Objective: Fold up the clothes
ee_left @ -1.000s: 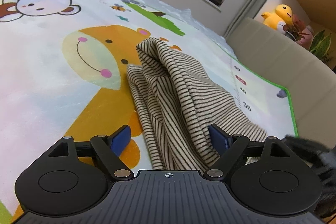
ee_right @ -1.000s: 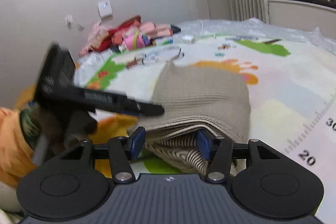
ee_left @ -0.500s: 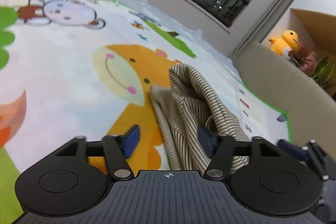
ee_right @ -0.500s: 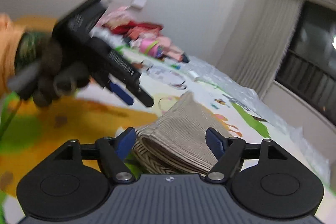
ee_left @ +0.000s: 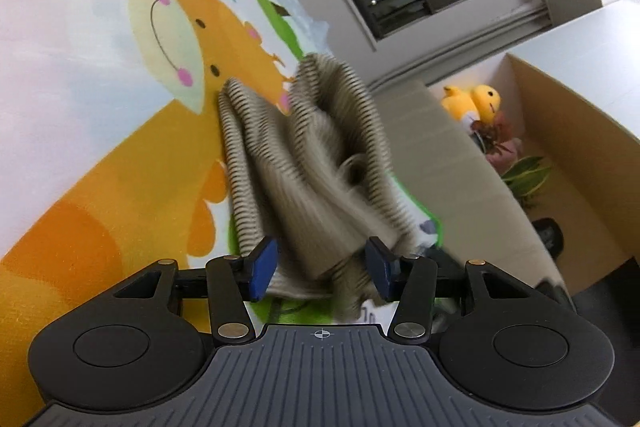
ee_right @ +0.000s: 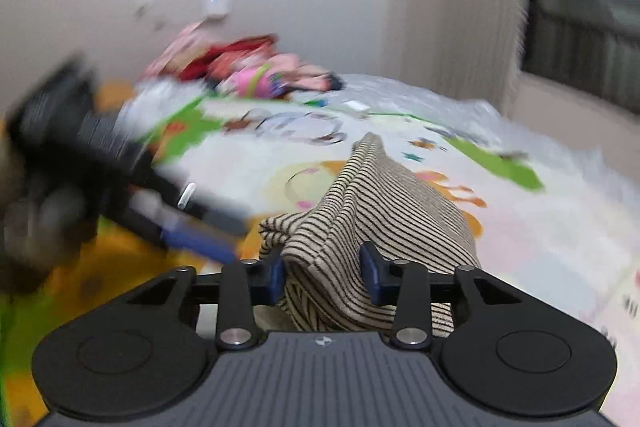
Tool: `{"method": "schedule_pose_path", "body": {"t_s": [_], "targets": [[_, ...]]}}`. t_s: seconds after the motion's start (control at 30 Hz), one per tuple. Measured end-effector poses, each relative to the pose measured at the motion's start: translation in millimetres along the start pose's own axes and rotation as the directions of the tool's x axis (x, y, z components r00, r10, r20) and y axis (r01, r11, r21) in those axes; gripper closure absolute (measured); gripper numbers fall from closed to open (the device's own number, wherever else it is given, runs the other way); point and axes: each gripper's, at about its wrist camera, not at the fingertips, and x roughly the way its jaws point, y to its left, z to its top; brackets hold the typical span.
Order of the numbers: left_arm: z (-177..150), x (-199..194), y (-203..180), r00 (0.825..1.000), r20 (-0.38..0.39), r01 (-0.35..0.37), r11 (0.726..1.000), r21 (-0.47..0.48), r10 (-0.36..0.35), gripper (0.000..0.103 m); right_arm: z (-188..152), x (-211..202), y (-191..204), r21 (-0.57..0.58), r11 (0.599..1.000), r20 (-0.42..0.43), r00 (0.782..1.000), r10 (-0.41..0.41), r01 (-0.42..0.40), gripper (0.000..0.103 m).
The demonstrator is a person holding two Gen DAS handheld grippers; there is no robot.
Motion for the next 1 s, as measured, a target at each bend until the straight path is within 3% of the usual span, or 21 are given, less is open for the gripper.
{"method": "schedule_pose_path", "body": {"t_s": [0.07, 0.17, 0.27, 0.37, 0.47, 0.57, 0.77, 0.83, 0.93, 1.0], "targets": [[-2.2, 6.7, 2.0, 1.000, -0.019, -0.014, 1.000, 0.001, 0.014, 0.050, 11.8, -3.6, -25.7, 0.176, 0.983, 0.043, 0.998, 0.038, -0.045, 0.070], [-2.7, 16.2, 2.4, 0.999, -0.038, -0.029, 0.999, 0.024, 0.030, 0.050, 22.7, -0.8, -50.6, 0.361, 0.921, 0.106, 0.987, 0.118, -0.149, 0.078], [-2.3, 26.9, 0.3, 0.997, -0.059, -0.044, 0.998, 0.049, 0.047, 0.053, 22.3, 27.4, -50.7, 0.412, 0.877, 0.076, 0.968, 0.240, -0.250, 0.084], [-4.8, 32.2, -3.1, 0.994, -0.071, -0.071, 0.993, 0.090, 0.077, 0.056, 3.6, 63.8, -39.0, 0.436, 0.865, -0.048, 0.954, 0.297, -0.247, 0.084], [-6.1, 24.7, -6.4, 0.994, -0.075, -0.074, 0.990, 0.121, 0.084, 0.056, -11.1, 62.9, -45.5, 0.458, 0.852, -0.055, 0.948, 0.313, -0.254, 0.085], [-1.9, 7.5, -14.6, 0.995, -0.061, -0.072, 0.984, 0.164, 0.083, 0.044, -16.0, 46.4, -50.2, 0.431, 0.874, -0.085, 0.954, 0.289, -0.226, 0.087], [16.3, -22.8, -40.2, 0.991, 0.092, -0.112, 0.974, 0.199, 0.095, 0.028, -18.5, 30.9, -17.9, 0.263, 0.947, -0.122, 0.967, 0.222, -0.184, 0.084], [19.4, -16.0, -52.3, 0.984, 0.125, -0.150, 0.967, 0.208, 0.126, 0.010, -16.9, 34.1, 2.7, 0.147, 0.976, -0.129, 0.976, 0.177, -0.158, 0.078], [21.1, 7.0, -70.1, 0.971, 0.135, -0.225, 0.939, 0.260, 0.195, 0.007, -16.8, 34.6, 34.7, -0.057, 0.991, -0.133, 0.985, 0.111, -0.119, 0.064], [18.4, 24.5, -76.3, 0.947, 0.147, -0.318, 0.895, 0.313, 0.285, 0.009, -18.3, 29.1, 41.8, -0.121, 0.983, -0.141, 0.983, 0.120, -0.138, 0.060]]}}
